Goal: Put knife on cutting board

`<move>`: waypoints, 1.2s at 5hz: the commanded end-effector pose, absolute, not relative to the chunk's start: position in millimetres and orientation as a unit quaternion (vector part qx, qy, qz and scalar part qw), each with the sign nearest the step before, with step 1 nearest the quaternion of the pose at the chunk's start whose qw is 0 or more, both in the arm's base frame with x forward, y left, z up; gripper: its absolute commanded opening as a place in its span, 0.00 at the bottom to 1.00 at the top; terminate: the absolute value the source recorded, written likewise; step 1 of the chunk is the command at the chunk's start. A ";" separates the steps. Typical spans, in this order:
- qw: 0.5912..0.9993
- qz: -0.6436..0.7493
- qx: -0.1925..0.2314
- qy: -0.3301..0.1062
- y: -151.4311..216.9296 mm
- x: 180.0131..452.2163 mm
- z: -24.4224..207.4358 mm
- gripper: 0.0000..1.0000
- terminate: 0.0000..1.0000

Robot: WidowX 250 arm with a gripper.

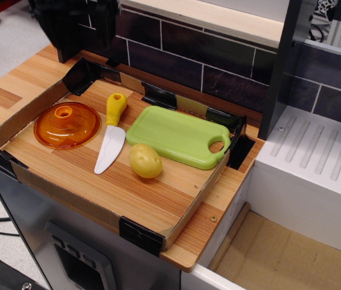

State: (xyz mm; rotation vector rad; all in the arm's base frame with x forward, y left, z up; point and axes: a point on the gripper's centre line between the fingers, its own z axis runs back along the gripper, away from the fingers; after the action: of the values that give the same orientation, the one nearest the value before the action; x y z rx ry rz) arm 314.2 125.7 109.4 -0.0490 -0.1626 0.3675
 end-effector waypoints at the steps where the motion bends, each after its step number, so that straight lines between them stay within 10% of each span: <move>1: 0.982 0.178 -0.035 -0.045 137.0 335.1 77.1 1.00 0.00; 6: 0.985 0.163 -0.030 -0.042 117.6 348.9 31.7 1.00 0.00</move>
State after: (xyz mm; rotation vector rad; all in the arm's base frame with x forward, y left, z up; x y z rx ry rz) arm 342.9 114.7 16.0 -0.0699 -0.0403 0.3407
